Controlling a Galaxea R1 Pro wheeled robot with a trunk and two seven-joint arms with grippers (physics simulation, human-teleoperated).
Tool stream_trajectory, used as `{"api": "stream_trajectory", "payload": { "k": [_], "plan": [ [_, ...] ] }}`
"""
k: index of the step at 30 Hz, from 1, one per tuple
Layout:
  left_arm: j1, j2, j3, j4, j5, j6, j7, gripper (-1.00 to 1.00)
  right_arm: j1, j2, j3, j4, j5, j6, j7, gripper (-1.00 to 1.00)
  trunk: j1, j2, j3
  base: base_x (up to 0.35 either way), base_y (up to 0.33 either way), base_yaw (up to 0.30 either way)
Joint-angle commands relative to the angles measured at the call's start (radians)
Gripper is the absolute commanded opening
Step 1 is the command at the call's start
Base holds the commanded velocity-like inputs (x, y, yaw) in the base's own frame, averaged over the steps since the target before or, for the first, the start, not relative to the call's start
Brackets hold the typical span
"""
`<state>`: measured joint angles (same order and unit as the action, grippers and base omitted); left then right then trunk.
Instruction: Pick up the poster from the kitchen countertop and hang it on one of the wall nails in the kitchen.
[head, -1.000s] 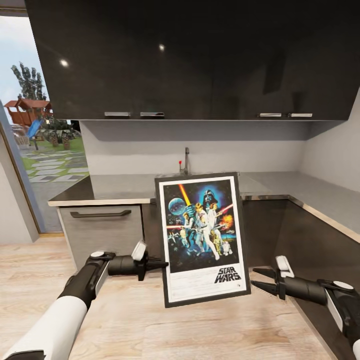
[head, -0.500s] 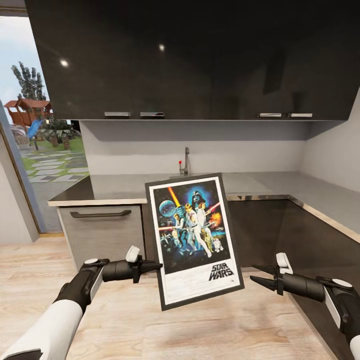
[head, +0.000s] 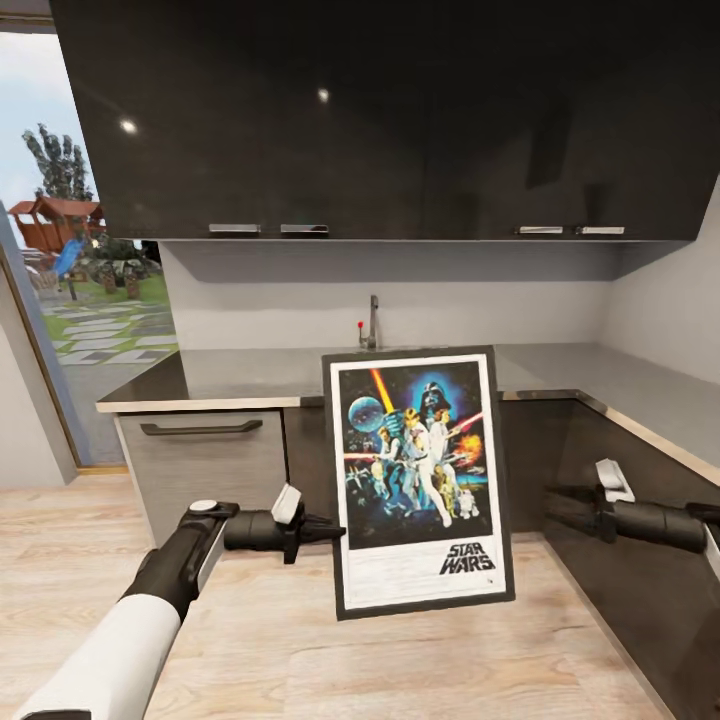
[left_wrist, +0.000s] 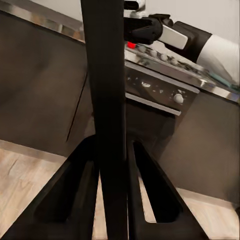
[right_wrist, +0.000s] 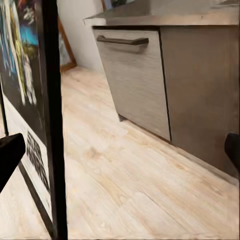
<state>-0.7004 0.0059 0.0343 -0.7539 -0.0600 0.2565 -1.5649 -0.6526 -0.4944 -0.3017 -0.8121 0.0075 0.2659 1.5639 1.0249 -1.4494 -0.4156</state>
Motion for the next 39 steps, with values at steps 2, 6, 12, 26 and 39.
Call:
{"api": "stream_trajectory", "payload": {
  "k": [2,6,12,26,39],
  "plan": [
    [-0.001,-0.001,0.002,-0.010,-0.006,0.010,-0.006,-1.00,-0.009,0.004,0.002,0.000,0.001,0.012,0.006,1.00,0.000,-0.001,-0.001,0.000,0.000,0.000],
    [-0.001,-0.001,0.001,-0.040,-0.007,0.012,-0.006,-1.00,-0.033,0.001,0.079,0.003,-0.003,0.015,0.007,1.00,0.000,-0.001,-0.001,0.000,0.000,0.000],
    [-0.001,0.000,0.002,-0.046,-0.010,0.013,-0.006,-1.00,-0.041,0.001,0.169,0.001,-0.014,0.016,0.007,1.00,0.000,-0.001,-0.001,0.000,0.000,0.000],
    [-0.001,0.081,0.005,-0.044,-0.003,0.013,-0.006,-1.00,-0.042,0.001,0.259,0.005,-0.017,0.016,0.007,1.00,0.000,-0.001,-0.001,0.000,0.000,0.000],
    [-0.001,0.100,0.001,-0.048,-0.001,0.015,-0.006,-1.00,-0.042,0.033,0.362,0.013,-0.017,0.015,0.007,1.00,0.000,-0.001,-0.001,0.000,0.000,0.000]
  ]
}}
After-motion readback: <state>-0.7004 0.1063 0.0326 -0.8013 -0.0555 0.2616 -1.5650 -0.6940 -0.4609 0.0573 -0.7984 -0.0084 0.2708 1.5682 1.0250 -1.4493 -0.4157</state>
